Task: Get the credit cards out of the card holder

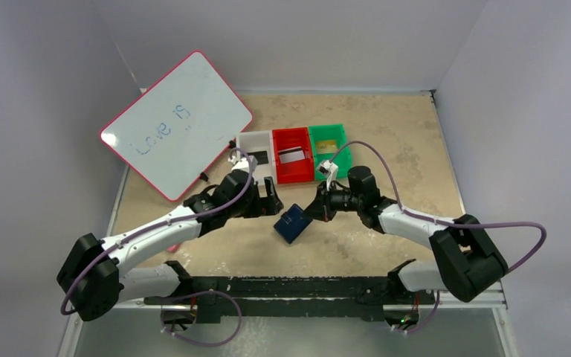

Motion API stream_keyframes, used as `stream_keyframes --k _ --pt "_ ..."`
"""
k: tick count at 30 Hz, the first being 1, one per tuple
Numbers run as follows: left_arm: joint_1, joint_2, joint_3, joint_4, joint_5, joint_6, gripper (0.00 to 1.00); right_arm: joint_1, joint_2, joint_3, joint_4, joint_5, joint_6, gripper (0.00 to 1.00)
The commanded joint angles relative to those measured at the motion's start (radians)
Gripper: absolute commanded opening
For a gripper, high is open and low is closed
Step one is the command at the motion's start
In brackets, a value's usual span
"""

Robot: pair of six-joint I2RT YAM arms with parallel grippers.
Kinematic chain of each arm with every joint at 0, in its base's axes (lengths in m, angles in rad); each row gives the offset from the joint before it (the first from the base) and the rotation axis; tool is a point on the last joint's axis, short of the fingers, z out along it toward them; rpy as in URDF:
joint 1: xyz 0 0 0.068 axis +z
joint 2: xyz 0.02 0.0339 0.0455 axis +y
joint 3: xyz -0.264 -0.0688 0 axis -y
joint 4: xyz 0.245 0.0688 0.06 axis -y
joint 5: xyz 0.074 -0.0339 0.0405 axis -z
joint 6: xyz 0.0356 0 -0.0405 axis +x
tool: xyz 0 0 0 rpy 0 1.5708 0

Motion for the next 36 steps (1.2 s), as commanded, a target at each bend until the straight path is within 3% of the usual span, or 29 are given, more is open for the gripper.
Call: stream_keyframes --k 1,8,16,25,28,36 --pt "0.047 0.041 0.031 0.151 0.176 0.113 0.98 0.033 -0.051 -0.041 0.185 -0.068 -0.012 0.00" --pt "0.182 0.148 -0.041 0.447 0.537 0.140 0.97 0.064 -0.051 -0.096 0.348 -0.070 -0.023 0.00" --pt "0.183 0.223 -0.056 0.579 0.715 0.201 0.92 0.082 -0.083 -0.168 0.513 -0.135 -0.045 0.00" --pt "0.181 0.232 -0.082 0.616 0.897 0.175 0.83 0.082 -0.072 -0.145 0.491 -0.220 -0.079 0.00" --pt "0.177 0.220 -0.113 0.734 0.944 0.081 0.81 0.082 -0.065 -0.135 0.485 -0.257 -0.071 0.00" --pt "0.152 0.100 -0.069 0.505 0.911 0.173 0.76 0.080 -0.077 -0.142 0.562 -0.300 0.000 0.00"
